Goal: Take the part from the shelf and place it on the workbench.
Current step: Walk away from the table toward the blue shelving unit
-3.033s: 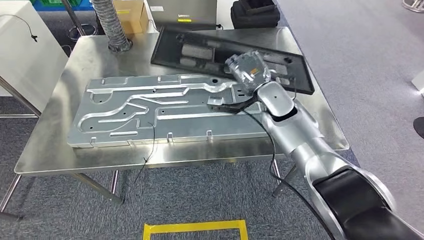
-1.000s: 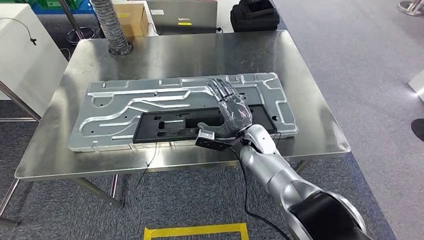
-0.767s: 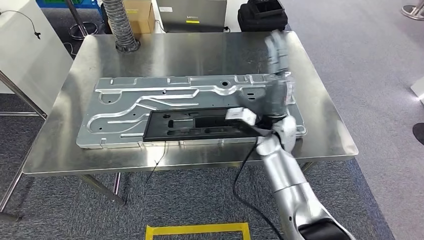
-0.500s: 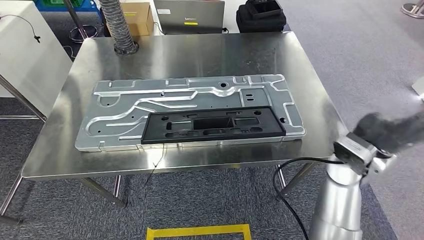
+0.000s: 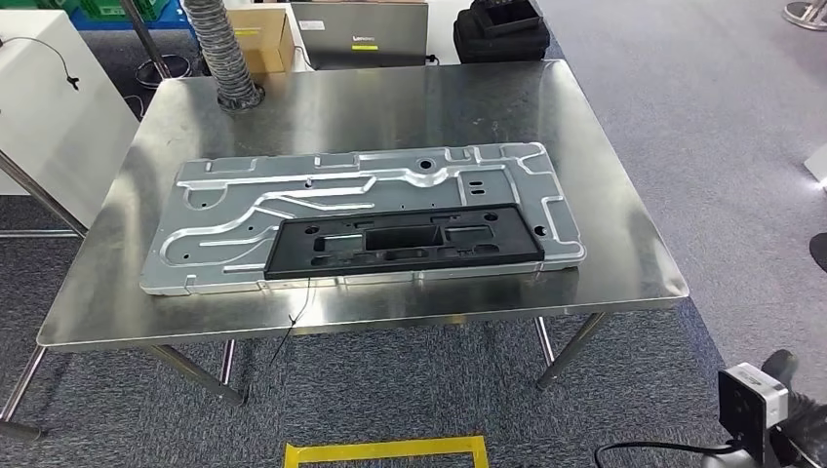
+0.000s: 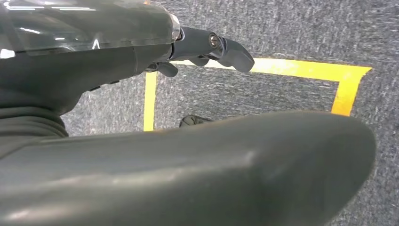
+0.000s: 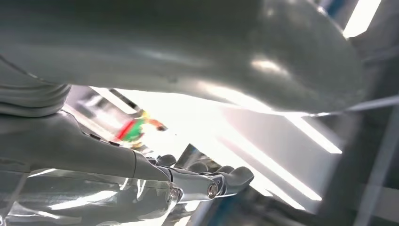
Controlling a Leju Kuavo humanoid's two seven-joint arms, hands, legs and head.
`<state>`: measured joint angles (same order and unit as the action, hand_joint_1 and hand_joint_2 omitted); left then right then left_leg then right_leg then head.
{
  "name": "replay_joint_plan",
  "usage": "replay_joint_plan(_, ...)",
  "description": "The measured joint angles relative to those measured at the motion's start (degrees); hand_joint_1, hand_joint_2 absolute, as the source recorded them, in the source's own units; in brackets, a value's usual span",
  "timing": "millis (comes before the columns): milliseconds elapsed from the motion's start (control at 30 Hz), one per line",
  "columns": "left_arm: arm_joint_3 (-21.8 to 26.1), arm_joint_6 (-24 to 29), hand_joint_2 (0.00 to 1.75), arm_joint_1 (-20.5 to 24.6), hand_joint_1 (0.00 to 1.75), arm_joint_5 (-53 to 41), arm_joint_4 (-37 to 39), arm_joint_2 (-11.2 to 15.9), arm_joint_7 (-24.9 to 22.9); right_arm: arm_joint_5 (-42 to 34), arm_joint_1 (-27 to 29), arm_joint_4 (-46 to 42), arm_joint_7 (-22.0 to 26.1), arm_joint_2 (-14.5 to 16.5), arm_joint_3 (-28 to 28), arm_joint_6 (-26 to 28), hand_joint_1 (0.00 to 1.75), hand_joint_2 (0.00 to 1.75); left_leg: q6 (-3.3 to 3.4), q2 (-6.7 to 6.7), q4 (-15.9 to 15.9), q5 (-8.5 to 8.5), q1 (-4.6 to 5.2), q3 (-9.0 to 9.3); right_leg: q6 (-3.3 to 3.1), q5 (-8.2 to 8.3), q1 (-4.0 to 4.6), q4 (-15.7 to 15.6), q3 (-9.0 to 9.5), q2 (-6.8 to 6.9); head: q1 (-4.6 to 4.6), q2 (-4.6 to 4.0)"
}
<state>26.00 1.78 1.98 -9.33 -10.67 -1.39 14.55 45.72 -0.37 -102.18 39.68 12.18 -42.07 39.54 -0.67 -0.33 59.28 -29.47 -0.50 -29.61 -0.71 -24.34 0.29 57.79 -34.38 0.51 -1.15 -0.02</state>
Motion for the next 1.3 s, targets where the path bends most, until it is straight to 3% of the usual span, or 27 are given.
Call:
replay_joint_plan(100, 0.0, -0.1, 0.00, -0.1, 0.00, 0.3, -0.1, -0.1, 0.1, -0.9, 0.5, 3.4, -0.1, 1.3, -4.1, -0.1, 0.00, 0.00, 1.11, -0.04, -1.8, 0.96, 0.30, 0.40, 1.13, 0.68, -0.01, 0.0, -0.23, -0.13, 0.01, 0.00)
replay_joint_plan(167, 0.0, -0.1, 0.00, 0.0, 0.00, 0.2, -0.1, -0.2, 0.4, -1.7, 1.1, 6.8, 0.0, 1.3, -6.1, 0.3, 0.00, 0.00, 1.92, 0.09, -2.1, 1.91, 0.21, -0.07, 1.95, -0.22, -0.24, 0.7, -0.75, -0.30, 0.01, 0.00)
replay_joint_plan(233, 0.0, -0.1, 0.00, 0.1, 0.00, 0.2, -0.1, -0.3, 0.5, -1.8, 1.3, 9.7, 0.1, 1.3, -7.9, 0.4, 0.00, 0.00, 2.57, 0.27, -2.3, 2.98, 0.12, -1.08, 2.58, -4.58, -0.52, 5.1, -2.52, -0.45, 0.01, 0.00)
replay_joint_plan(300, 0.0, -0.1, 0.00, 0.0, 0.00, 0.1, -0.1, -0.3, 0.5, -1.8, 1.4, 12.2, 0.1, 1.2, -9.4, 0.4, 0.00, 0.00, 2.78, 0.39, -2.2, 3.91, 0.26, -2.46, 2.99, -9.61, -0.72, 12.6, -4.76, -0.47, 0.01, 0.00)
replay_joint_plan(333, 0.0, -0.1, 0.00, 0.0, 0.00, 0.1, -0.1, -0.3, 0.4, -1.7, 1.4, 13.8, 0.1, 1.1, -10.1, 0.4, 0.00, 0.00, 2.75, 0.43, -2.2, 4.37, 0.32, -3.16, 3.12, -10.75, -0.79, 15.3, -5.14, -0.46, 0.01, 0.00)
replay_joint_plan(367, 0.0, -0.1, 0.00, 0.0, 0.00, 0.0, -0.1, -0.3, 0.3, -1.6, 1.4, 15.5, 0.1, 1.0, -10.7, 0.4, 0.00, 0.00, 2.71, 0.46, -2.1, 4.79, 0.35, -3.78, 3.18, -10.74, -0.86, 16.3, -4.68, -0.46, 0.01, 0.00)
replay_joint_plan(400, 0.0, -0.1, 0.00, -0.1, 0.00, -0.2, -0.1, -0.4, 0.3, -1.6, 1.3, 17.4, 0.1, 0.8, -11.5, 0.4, 0.00, 0.00, 2.63, 0.46, -2.0, 5.18, 0.36, -4.39, 3.19, -9.59, -0.93, 14.8, -2.92, -0.46, 0.01, 0.00)
replay_joint_plan(467, 0.0, -0.1, 0.00, -0.1, 0.00, -0.5, -0.1, -0.5, 0.2, -1.5, 1.2, 20.9, 0.1, 0.2, -12.7, 0.4, 0.00, 0.00, 2.30, 0.42, -1.6, 5.85, 0.37, -5.38, 3.00, -7.05, -1.00, 6.6, 3.08, -0.45, 0.01, 0.00)
replay_joint_plan(533, 0.1, -0.2, 0.00, 0.0, 0.00, -0.8, -0.1, -0.6, 0.2, -1.5, 0.9, 24.1, -0.1, -0.4, -13.6, 0.4, 0.00, 0.00, 1.69, 0.43, -1.4, 6.52, 0.39, -5.81, 2.46, -6.17, -0.71, -0.2, 7.47, -0.50, 0.01, 0.01)
replay_joint_plan(633, 0.1, -0.1, 0.00, 0.1, 0.00, -0.9, -0.1, -0.7, 0.0, -1.8, 0.7, 29.4, -0.3, -1.5, -14.9, 0.5, 0.00, 0.00, 0.65, 0.44, -1.6, 7.59, 0.30, -5.86, 1.27, -5.56, -0.38, -1.8, 7.74, -0.52, 0.02, 0.00)
replay_joint_plan(667, 0.1, -0.2, 0.00, 0.0, 0.00, -0.6, -0.1, -0.7, 0.0, -2.1, 0.7, 31.4, -0.3, -1.9, -15.3, 0.5, 0.00, 0.00, 0.36, 0.41, -1.2, 7.18, 0.26, -6.12, 0.83, -5.06, -0.46, -2.0, 7.43, -0.43, 0.01, 0.00)
replay_joint_plan(700, 0.1, -0.2, 0.00, 0.0, 0.00, -0.3, -0.1, -0.7, -0.1, -2.3, 0.6, 33.9, -0.3, -2.2, -15.5, 0.5, 0.00, 0.00, 0.15, 0.37, 0.0, 5.64, 0.23, -6.63, 0.36, -4.41, -0.56, -2.1, 6.96, -0.35, 0.01, 0.00)
replay_joint_plan(800, 0.1, -0.3, 0.00, -0.1, 0.00, 0.1, -0.1, -0.8, -0.2, -0.9, -0.1, 46.2, -1.4, -4.2, -15.6, 0.3, 0.00, 0.00, -0.10, 0.30, 9.6, -2.69, 0.14, -9.39, -0.34, -2.55, -0.36, -2.2, 4.82, -0.16, 0.00, 0.00)
replay_joint_plan(833, 0.1, -0.3, 0.00, 0.0, 0.00, -0.1, -0.1, -0.8, -0.3, 0.6, -0.3, 51.2, -2.5, -4.9, -15.6, -0.1, 0.00, 0.00, -0.16, 0.30, 12.9, -4.16, 0.13, -9.96, -0.37, -1.96, -0.20, -2.1, 4.01, -0.09, 0.01, 0.00)
replay_joint_plan(867, 0.0, -0.3, 0.00, 0.0, 0.00, -0.3, -0.1, -0.8, -0.4, 2.8, -0.6, 56.3, -4.4, -5.5, -15.7, -0.9, 0.00, 0.00, -0.16, 0.30, 14.9, -4.22, 0.12, -9.82, -0.38, -1.35, -0.04, -2.1, 3.14, -0.01, 0.01, 0.00)
replay_joint_plan(900, 0.0, -0.2, 0.00, 0.0, 0.00, -0.5, -0.1, -0.8, -0.5, 5.5, -0.9, 60.9, -7.8, -5.8, -15.5, -2.4, 0.00, 0.00, -0.07, 0.30, 15.0, -3.13, 0.13, -8.72, -0.37, -0.73, 0.10, -1.9, 2.24, 0.05, 0.01, 0.00)
replay_joint_plan(933, 0.0, -0.1, 0.00, 0.0, 0.00, -0.8, -0.1, -0.8, -0.6, 8.6, -1.2, 65.2, -12.4, -5.9, -15.2, -4.7, 0.00, 0.00, 0.12, 0.30, 13.0, -1.57, 0.15, -6.61, -0.33, -0.14, 0.20, -1.8, 1.34, 0.06, 0.01, 0.00)
replay_joint_plan(1000, 0.0, -0.1, 0.00, 0.2, 0.00, -1.4, -0.1, -0.8, -0.7, 14.0, -1.7, 72.8, -23.6, -6.1, -13.8, -11.2, 0.00, 0.00, 0.64, 0.28, 4.6, -0.22, 0.38, 0.19, -0.10, 0.85, 0.38, -1.3, -0.06, 0.06, 0.01, 0.01)
replay_joint_plan(1067, 0.0, -0.1, 0.00, 0.5, 0.00, -2.0, -0.2, -0.8, -0.7, 16.5, -2.0, 78.2, -32.7, -5.9, -12.4, -18.0, 0.00, 0.00, 1.13, 0.26, -2.4, -1.25, 0.74, 5.09, 0.36, 1.70, 0.45, -0.8, -0.70, 0.17, 0.01, 0.01)
replay_joint_plan(1100, -0.1, -0.2, 0.00, 0.6, 0.00, -2.2, -0.2, -0.8, -0.8, 17.1, -2.0, 80.3, -35.8, -5.8, -11.8, -20.8, 0.00, 0.00, 1.39, 0.27, -3.8, -1.53, 0.93, 5.89, 0.64, 2.13, 0.41, -0.7, -0.86, 0.22, 0.01, 0.01)
replay_joint_plan(1167, -0.1, -0.4, 0.00, 0.6, 0.00, -2.7, -0.2, -0.9, -0.9, 18.1, -2.1, 83.1, -39.1, -5.5, -11.0, -24.3, 0.00, 0.00, 2.11, 0.50, -4.3, -0.71, 0.98, 5.24, 1.29, 2.38, 0.19, -0.6, -1.32, 0.12, 0.01, 0.00)
replay_joint_plan(1200, -0.2, -0.5, 0.00, 0.6, 0.00, -2.8, -0.2, -0.9, -0.9, 18.4, -2.1, 84.1, -39.8, -5.5, -10.6, -25.4, 0.00, 0.00, 2.56, 0.68, -4.4, -0.06, 0.94, 4.67, 1.63, 1.16, 0.07, 0.3, -1.84, -0.01, 0.01, 0.00)
replay_joint_plan(1233, -0.2, -0.7, 0.00, 0.6, 0.00, -2.9, -0.2, -0.9, -1.0, 18.6, -2.1, 84.9, -40.1, -5.5, -10.2, -26.0, 0.00, 0.00, 2.94, 0.85, -4.5, 0.67, 0.86, 3.94, 1.96, -1.18, -0.05, 2.2, -2.66, -0.14, 0.02, 0.00)
replay_joint_plan(1300, -0.2, -0.8, 0.00, 0.6, 0.00, -3.1, -0.2, -0.9, -1.2, 18.9, -2.2, 86.0, -40.1, -5.7, -9.7, -26.4, 0.00, 0.00, 3.34, 0.99, -4.4, 2.04, 0.84, 2.07, 2.50, -7.35, -0.39, 9.1, -4.63, -0.25, 0.02, 0.00)
